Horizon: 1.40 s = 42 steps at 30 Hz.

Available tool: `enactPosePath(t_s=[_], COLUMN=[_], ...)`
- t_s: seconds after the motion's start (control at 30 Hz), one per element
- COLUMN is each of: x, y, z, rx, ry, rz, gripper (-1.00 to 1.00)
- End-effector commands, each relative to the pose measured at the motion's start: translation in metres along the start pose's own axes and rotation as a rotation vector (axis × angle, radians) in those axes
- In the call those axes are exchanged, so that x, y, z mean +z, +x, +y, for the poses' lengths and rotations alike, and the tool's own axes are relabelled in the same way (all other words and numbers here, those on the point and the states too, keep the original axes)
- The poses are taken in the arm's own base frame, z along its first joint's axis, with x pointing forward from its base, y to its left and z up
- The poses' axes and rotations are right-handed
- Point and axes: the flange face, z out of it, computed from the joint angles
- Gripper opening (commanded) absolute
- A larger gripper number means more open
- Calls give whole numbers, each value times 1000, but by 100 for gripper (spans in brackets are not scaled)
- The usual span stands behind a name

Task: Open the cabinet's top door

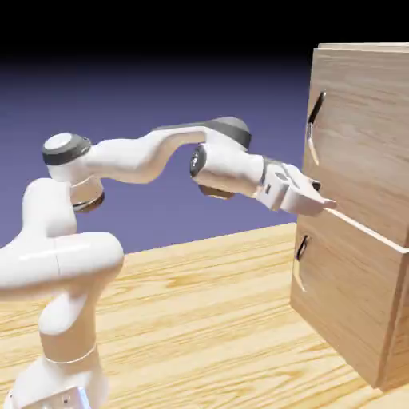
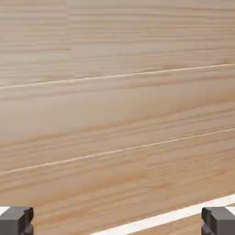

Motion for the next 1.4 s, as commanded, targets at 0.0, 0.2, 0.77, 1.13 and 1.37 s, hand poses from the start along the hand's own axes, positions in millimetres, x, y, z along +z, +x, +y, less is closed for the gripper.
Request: enactPosePath(t_s=[0.0,0.2,0.77,1.13,1.37], x=[-10,33,-50,-89,-105], y=[-4,-6,44,92,129], z=[-27,-49,11,61,98], rx=[-21,-32,-50,-62,-71], ry=[83,131,383,557,677], rz=[8,11,-250,-432,-559], gripper=[0,0,-100,-100,-100])
